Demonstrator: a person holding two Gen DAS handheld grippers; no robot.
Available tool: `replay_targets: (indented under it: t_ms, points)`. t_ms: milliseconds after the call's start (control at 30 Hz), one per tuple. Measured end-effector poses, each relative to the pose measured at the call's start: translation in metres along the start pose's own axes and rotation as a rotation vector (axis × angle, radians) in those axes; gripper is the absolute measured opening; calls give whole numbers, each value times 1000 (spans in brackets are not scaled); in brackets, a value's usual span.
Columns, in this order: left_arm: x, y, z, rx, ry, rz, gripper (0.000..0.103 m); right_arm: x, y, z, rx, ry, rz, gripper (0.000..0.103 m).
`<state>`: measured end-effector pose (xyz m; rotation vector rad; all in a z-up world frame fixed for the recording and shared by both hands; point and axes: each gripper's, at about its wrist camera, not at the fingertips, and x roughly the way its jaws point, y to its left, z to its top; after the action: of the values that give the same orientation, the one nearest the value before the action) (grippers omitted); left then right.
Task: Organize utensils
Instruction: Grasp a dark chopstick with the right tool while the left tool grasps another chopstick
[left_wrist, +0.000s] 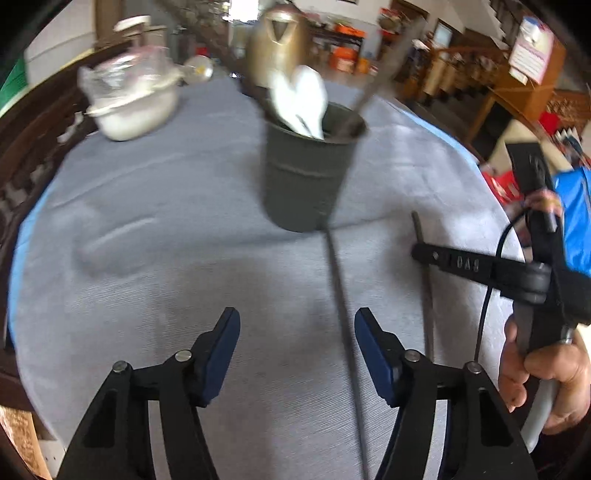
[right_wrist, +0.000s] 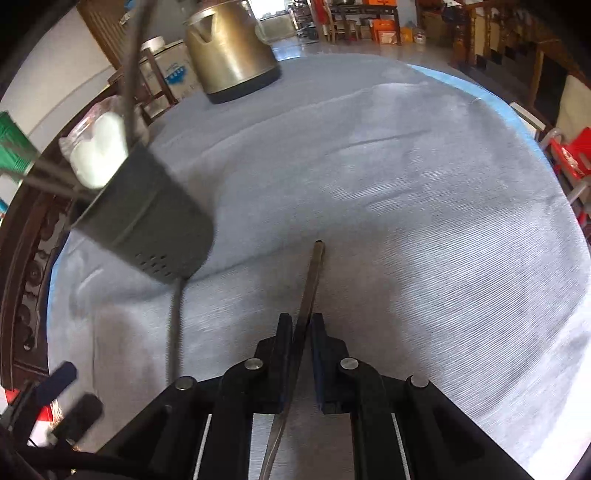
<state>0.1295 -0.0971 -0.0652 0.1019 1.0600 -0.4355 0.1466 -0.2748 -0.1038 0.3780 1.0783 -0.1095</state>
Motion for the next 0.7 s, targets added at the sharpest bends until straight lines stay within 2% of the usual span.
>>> replay_targets:
  t_ms: [167, 200, 233, 267, 300, 333, 367, 400, 500, 700]
  points:
    - [28, -8, 3, -13, 63, -18, 66, 2, -10, 8, 3, 24, 46, 11]
    - [33, -9, 2, -16, 71, -19, 61, 3, -11, 9, 1, 24, 48, 11]
    - [35, -10, 1, -16, 75, -21, 46, 3, -11, 10, 2, 25, 52, 11]
    - [38, -11, 0, -15, 82, -18, 40, 3, -12, 11, 6, 26, 58, 11]
    - [35, -14, -3, -7, 55, -4, 33, 3, -14, 11, 9, 25, 61, 11]
    - [36, -14, -3, -2, 58, -14, 20, 3, -14, 12, 9, 23, 64, 11]
    - [37, -13, -4, -6, 57, -20, 11, 3, -15, 12, 4, 17, 65, 11]
    - [36, -10, -4, -16, 57, -16, 9, 2, -14, 11, -4, 12, 62, 12]
    - [32, 6, -11, -68, 56, -42, 8, 5, -1, 10, -45, -6, 40, 10]
    - [18, 45, -27, -176, 63, -68, 7, 10, 27, -2, -122, 15, 109, 10]
